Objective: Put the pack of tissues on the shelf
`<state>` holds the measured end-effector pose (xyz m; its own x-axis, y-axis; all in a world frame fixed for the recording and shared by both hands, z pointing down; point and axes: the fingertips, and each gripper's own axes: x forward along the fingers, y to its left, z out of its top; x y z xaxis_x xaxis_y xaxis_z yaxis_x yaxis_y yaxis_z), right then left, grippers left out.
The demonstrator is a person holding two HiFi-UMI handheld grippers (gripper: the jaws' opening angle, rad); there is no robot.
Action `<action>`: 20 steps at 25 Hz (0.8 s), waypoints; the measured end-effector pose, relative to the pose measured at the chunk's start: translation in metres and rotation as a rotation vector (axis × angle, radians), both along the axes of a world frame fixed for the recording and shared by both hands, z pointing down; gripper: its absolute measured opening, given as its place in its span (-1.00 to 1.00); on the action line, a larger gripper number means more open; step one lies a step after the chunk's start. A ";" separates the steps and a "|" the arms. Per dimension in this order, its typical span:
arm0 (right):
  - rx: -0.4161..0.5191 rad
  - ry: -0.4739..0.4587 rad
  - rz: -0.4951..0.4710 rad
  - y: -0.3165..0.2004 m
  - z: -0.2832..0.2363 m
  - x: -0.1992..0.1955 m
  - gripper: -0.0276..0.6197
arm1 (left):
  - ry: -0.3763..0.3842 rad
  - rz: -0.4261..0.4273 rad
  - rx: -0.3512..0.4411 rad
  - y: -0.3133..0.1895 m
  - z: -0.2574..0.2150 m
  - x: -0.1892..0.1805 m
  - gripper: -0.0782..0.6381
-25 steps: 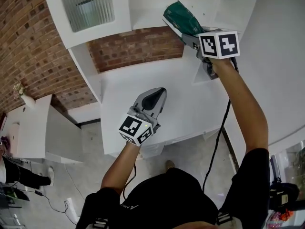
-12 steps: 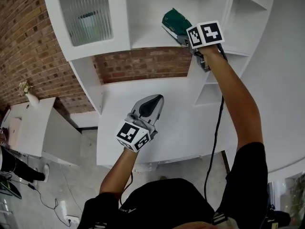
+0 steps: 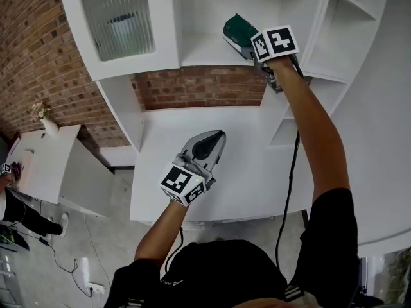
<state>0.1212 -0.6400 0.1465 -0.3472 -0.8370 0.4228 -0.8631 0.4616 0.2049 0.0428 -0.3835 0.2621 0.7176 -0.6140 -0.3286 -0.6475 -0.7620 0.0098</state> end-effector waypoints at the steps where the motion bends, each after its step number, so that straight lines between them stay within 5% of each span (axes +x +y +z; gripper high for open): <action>1: 0.007 0.005 0.000 -0.001 0.000 -0.001 -0.06 | -0.002 0.003 -0.004 -0.001 0.001 -0.001 -0.78; 8: 0.091 -0.070 -0.012 -0.003 -0.004 -0.005 0.28 | -0.017 0.041 -0.016 -0.001 0.004 -0.006 -0.78; 20: 0.373 -0.378 -0.203 0.086 -0.039 0.008 0.29 | 0.033 0.064 0.000 -0.010 -0.013 -0.016 -0.78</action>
